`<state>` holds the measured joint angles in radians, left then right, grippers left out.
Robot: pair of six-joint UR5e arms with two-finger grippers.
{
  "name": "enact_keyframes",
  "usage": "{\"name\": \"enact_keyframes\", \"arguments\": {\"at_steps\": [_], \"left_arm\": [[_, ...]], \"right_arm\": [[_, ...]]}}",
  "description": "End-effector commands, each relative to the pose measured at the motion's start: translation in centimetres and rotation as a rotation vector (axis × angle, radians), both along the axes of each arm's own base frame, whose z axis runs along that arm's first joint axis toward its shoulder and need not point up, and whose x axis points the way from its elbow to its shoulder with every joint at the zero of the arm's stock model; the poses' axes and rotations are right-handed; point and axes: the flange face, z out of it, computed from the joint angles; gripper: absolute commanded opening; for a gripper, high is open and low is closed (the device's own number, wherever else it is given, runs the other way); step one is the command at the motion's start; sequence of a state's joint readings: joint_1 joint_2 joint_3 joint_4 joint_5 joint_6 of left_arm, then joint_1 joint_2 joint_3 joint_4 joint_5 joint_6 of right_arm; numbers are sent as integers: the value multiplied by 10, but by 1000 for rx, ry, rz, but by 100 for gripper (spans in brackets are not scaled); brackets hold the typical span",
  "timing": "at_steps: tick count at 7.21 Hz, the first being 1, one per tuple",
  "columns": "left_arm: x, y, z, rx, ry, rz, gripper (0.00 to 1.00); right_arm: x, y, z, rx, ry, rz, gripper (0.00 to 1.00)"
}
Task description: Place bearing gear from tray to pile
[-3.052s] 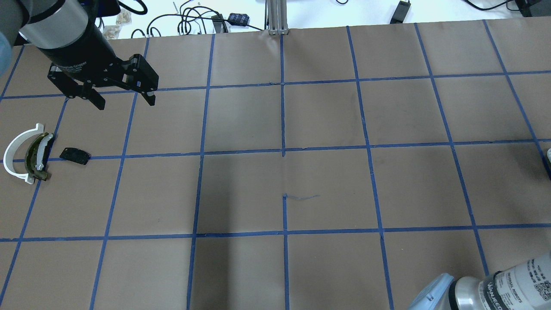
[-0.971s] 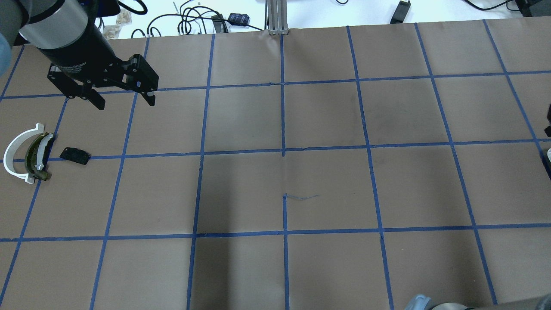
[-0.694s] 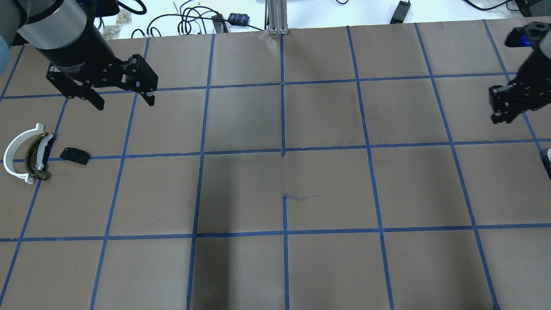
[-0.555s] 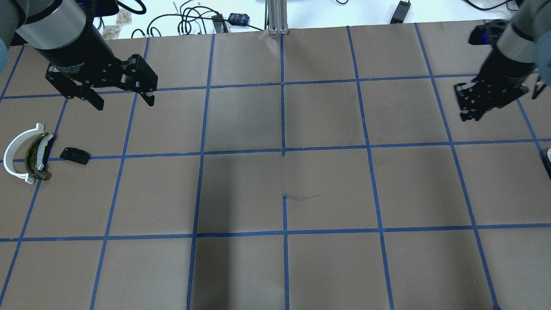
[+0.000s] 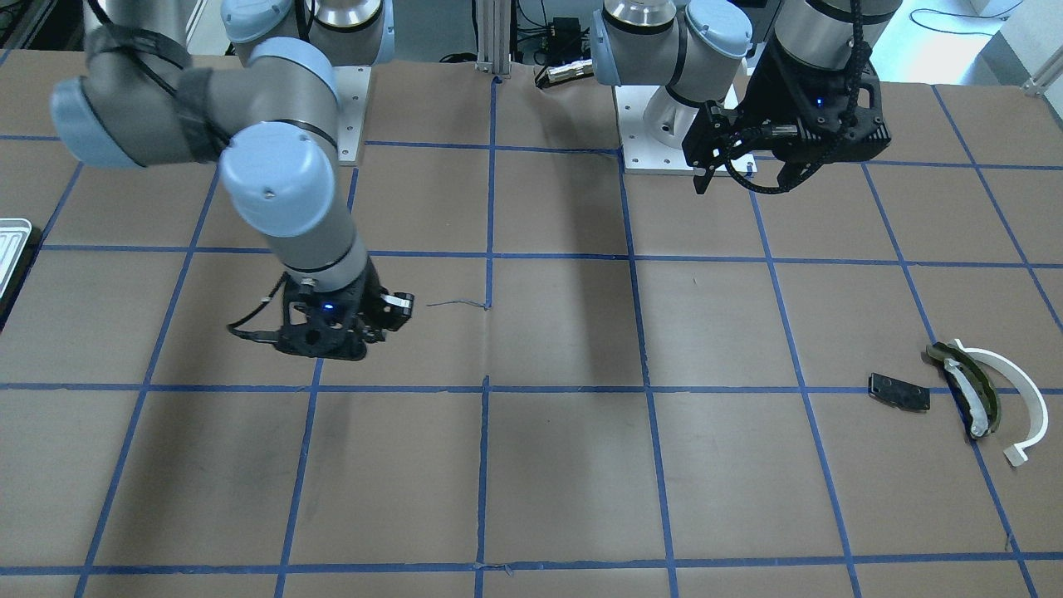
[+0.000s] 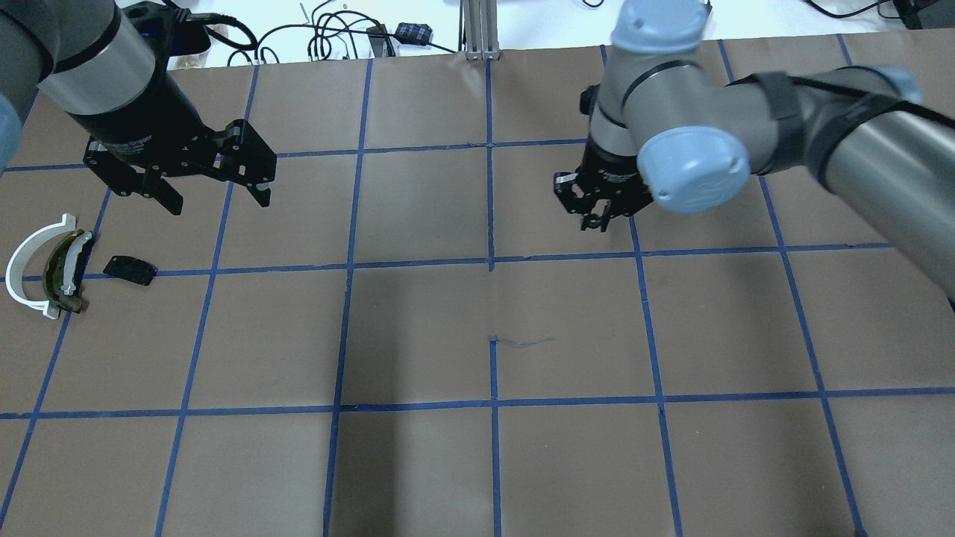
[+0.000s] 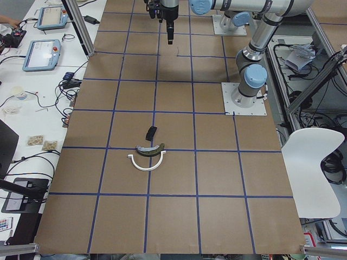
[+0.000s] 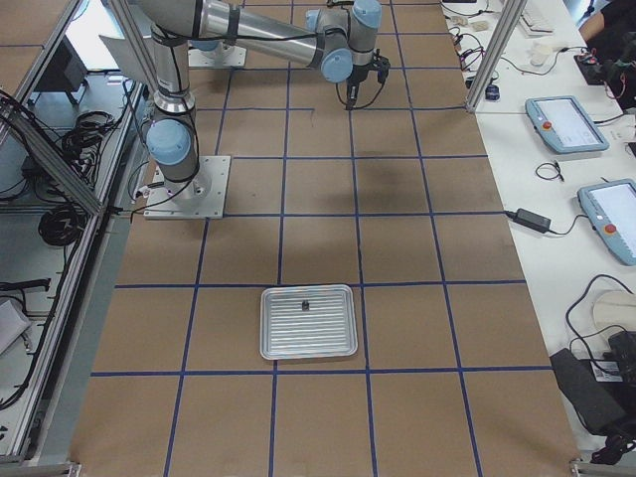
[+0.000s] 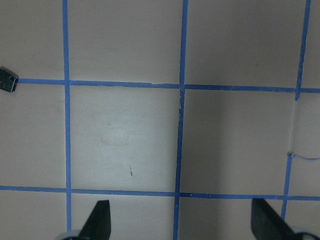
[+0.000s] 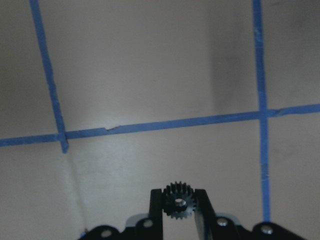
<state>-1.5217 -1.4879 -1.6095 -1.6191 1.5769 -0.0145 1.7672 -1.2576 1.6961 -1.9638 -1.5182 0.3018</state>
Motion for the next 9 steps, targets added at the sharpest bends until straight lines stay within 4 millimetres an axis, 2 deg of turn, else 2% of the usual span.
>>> {"name": "enact_keyframes", "arguments": {"at_steps": [1, 2, 3, 4, 5, 6, 7, 8, 9], "left_arm": [[0, 3, -3, 8, 0, 8, 100], [1, -1, -7, 10, 2, 5, 100], [1, -1, -7, 10, 2, 4, 100], [1, -1, -7, 10, 2, 4, 100], [0, 1, -3, 0, 1, 4, 100], [0, 2, -3, 0, 3, -8, 100], [0, 0, -4, 0, 3, -10, 100], [1, -14, -6, -29, 14, 2, 100], [0, -20, -16, -43, 15, 7, 100]], "right_arm": [[79, 9, -61, -22, -9, -7, 0], [92, 11, -79, -24, -10, 0, 0], [115, 18, -94, -17, -57, 19, 1], [118, 21, -101, -21, -47, 28, 24], [118, 21, -102, -21, -43, 28, 83], [116, 18, -97, -31, -34, 36, 97], [107, 11, -86, -58, -4, 34, 100], [90, 4, -59, -75, -7, 9, 100], [50, -6, -28, -59, 0, 6, 100]]}}
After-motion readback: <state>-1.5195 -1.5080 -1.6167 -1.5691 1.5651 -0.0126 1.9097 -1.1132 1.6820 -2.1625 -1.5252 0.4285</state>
